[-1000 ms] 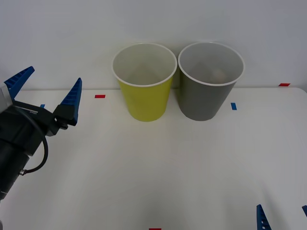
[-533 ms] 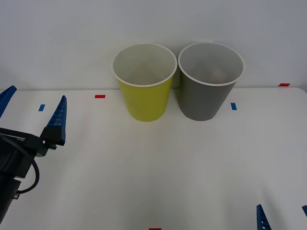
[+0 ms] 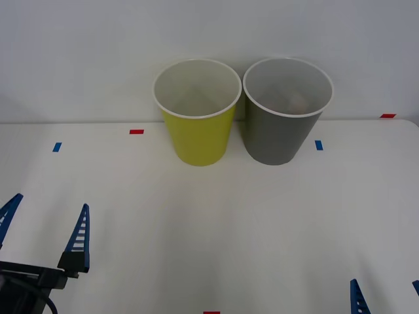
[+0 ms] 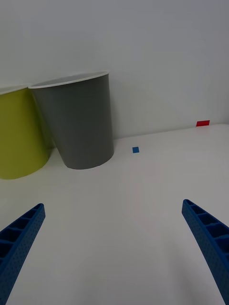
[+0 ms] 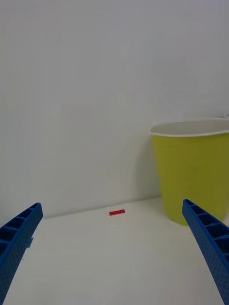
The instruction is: Put cans in the gray bin and PET bottles in the light green bin.
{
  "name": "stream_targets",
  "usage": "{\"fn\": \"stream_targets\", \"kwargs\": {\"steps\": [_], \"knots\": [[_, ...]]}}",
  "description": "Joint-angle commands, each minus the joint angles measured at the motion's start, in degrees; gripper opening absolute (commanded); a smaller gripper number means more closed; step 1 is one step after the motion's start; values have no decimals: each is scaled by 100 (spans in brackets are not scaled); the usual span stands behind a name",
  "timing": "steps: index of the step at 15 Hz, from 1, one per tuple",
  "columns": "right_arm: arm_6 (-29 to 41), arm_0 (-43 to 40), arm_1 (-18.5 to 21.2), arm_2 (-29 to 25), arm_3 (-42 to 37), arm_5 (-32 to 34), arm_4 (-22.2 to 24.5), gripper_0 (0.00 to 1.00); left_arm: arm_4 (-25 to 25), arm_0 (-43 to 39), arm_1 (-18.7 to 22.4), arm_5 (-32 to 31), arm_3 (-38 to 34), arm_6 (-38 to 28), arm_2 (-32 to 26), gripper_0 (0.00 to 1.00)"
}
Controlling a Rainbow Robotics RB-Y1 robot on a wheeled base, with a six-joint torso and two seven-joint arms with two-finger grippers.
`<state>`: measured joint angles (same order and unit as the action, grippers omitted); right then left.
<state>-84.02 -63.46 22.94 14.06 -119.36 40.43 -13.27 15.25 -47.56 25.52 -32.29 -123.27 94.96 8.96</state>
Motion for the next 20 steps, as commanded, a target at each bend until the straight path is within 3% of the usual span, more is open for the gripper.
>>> {"fn": "stream_targets", "kwargs": {"steps": [1,9,12,20], "knots": [[0,0,0,0,0,0,0,100,-128,-377,-100,-23,128,40,97,100],[0,0,0,0,0,0,0,100,-312,-1546,-215,-322,137,93,123,100],[0,0,0,0,0,0,0,100,-391,-1564,-232,-946,646,93,264,100],[0,0,0,0,0,0,0,100,-303,-1599,-223,-972,664,49,308,100]]}}
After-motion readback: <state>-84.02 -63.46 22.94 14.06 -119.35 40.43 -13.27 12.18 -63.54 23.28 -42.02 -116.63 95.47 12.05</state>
